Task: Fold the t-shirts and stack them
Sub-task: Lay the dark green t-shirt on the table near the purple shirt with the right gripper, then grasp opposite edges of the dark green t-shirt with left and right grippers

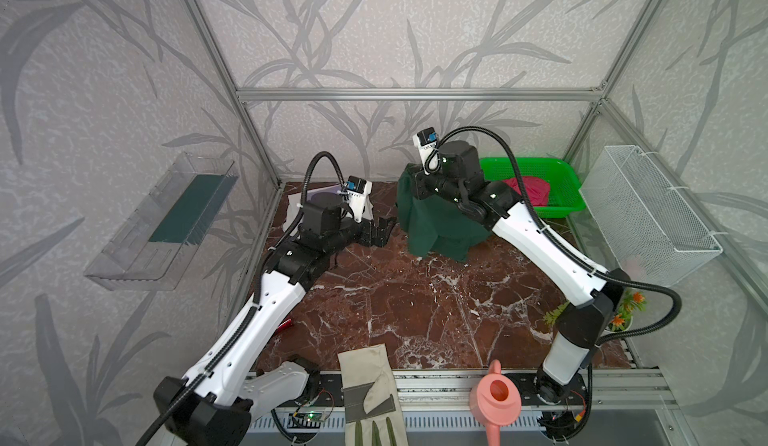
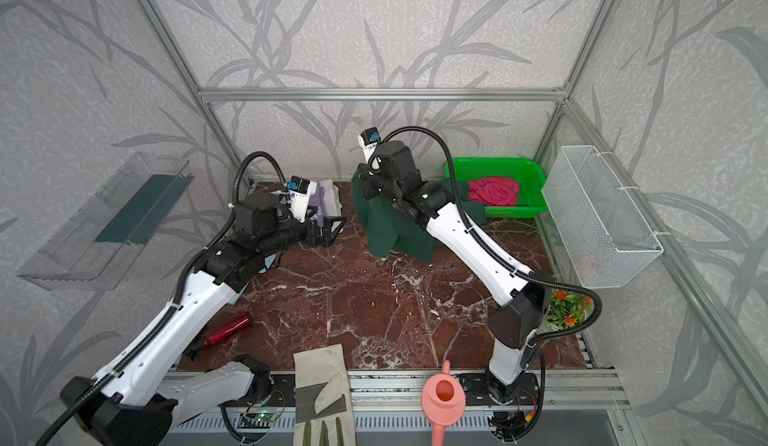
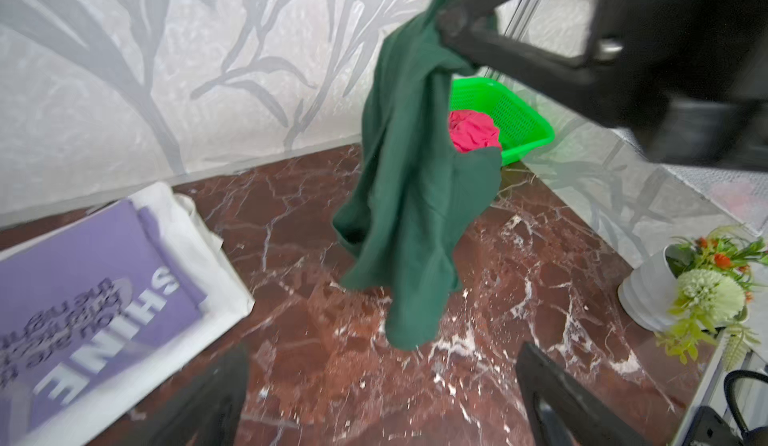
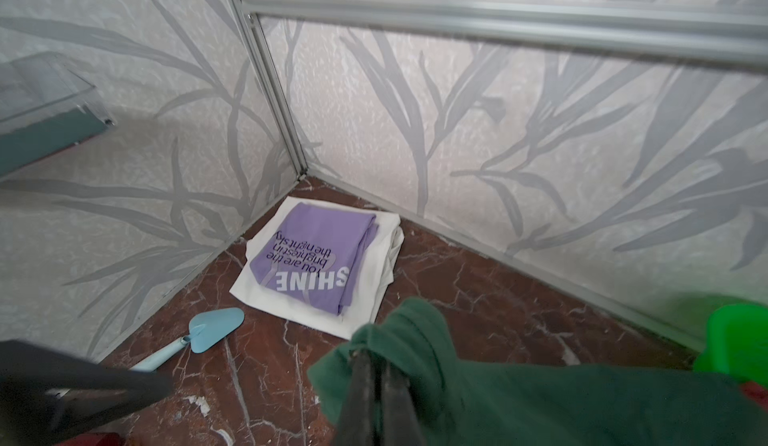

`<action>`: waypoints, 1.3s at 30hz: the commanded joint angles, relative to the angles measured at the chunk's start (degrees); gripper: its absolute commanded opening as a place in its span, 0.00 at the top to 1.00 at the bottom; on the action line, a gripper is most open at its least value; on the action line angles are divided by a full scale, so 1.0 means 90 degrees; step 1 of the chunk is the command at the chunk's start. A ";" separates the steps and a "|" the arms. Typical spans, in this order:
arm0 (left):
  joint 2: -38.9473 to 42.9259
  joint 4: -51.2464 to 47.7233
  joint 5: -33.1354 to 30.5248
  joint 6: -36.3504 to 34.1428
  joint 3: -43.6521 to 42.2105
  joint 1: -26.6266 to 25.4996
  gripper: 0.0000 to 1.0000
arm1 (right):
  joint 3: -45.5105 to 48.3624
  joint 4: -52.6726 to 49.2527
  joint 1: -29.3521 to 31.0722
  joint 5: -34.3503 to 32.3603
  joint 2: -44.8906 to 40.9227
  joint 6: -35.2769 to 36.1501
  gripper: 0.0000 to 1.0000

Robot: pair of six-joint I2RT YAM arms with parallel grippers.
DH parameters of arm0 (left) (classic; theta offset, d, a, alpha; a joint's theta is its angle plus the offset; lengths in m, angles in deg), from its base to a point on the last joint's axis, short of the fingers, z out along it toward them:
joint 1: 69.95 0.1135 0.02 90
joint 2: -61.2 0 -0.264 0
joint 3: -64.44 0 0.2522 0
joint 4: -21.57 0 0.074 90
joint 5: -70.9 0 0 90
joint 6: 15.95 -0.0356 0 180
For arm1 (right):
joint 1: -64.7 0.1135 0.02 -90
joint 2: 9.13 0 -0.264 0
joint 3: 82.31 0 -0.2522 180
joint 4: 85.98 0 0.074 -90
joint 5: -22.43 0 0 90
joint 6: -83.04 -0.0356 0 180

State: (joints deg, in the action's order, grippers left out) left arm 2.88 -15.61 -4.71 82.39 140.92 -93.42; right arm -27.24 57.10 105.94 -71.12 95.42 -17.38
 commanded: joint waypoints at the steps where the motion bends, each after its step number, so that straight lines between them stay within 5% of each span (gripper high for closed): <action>1: 0.1036 -0.0763 -0.0717 0.0199 -0.0652 0.0021 0.01 | -0.0277 0.0608 0.0172 0.0325 0.0476 -0.0609 1.00; 7: 0.2025 -0.1662 -0.1218 0.0425 -0.0892 0.0020 0.01 | -0.1142 0.0368 0.0717 0.0863 0.1796 -0.1222 1.00; 15: 0.2145 -0.1737 -0.1000 0.1070 -0.1146 0.0019 0.01 | -0.2961 -0.0420 0.1364 0.1272 0.3212 -0.1434 1.00; 20: 0.2373 -0.1547 -0.0782 0.1384 -0.1299 0.0020 0.01 | -0.3741 -0.0597 0.1477 0.1632 0.3632 -0.1636 1.00; 27: 0.2639 -0.1577 -0.0974 0.1466 -0.1329 0.0019 0.01 | -0.5000 -0.0854 0.1450 0.1162 0.4174 -0.1750 1.00; 31: 0.2508 -0.1658 -0.1042 0.1484 -0.1363 0.0019 0.01 | -0.4735 -0.1080 0.1240 0.1228 0.4141 -0.1743 1.00; 32: 0.2453 -0.1661 -0.1077 0.1499 -0.1385 0.0024 0.01 | -0.4528 -0.1015 0.1170 0.1362 0.4080 -0.1758 0.93; 33: 0.2393 -0.1658 -0.1131 0.1535 -0.1410 0.0020 0.01 | -0.4313 -0.0957 0.1085 0.1520 0.4016 -0.1746 0.72; 35: 0.2236 -0.1769 -0.1390 0.1714 -0.1421 0.0019 0.01 | -0.4099 -0.1047 0.0940 0.1638 0.3881 -0.1662 0.45; 37: 0.1998 -0.1972 -0.1717 0.1969 -0.1407 0.0019 0.01 | -0.3893 -0.1317 0.0793 0.1547 0.3656 -0.1565 0.28; 39: 0.1645 -0.2232 -0.1959 0.2259 -0.1368 0.0022 0.01 | -0.3333 -0.1512 0.0617 0.1306 0.3189 -0.1387 0.22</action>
State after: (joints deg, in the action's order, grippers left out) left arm 20.61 -31.70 -17.54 98.52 128.81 -93.42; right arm -60.60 47.50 113.59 -58.21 131.42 -31.91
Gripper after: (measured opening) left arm 0.994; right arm 0.771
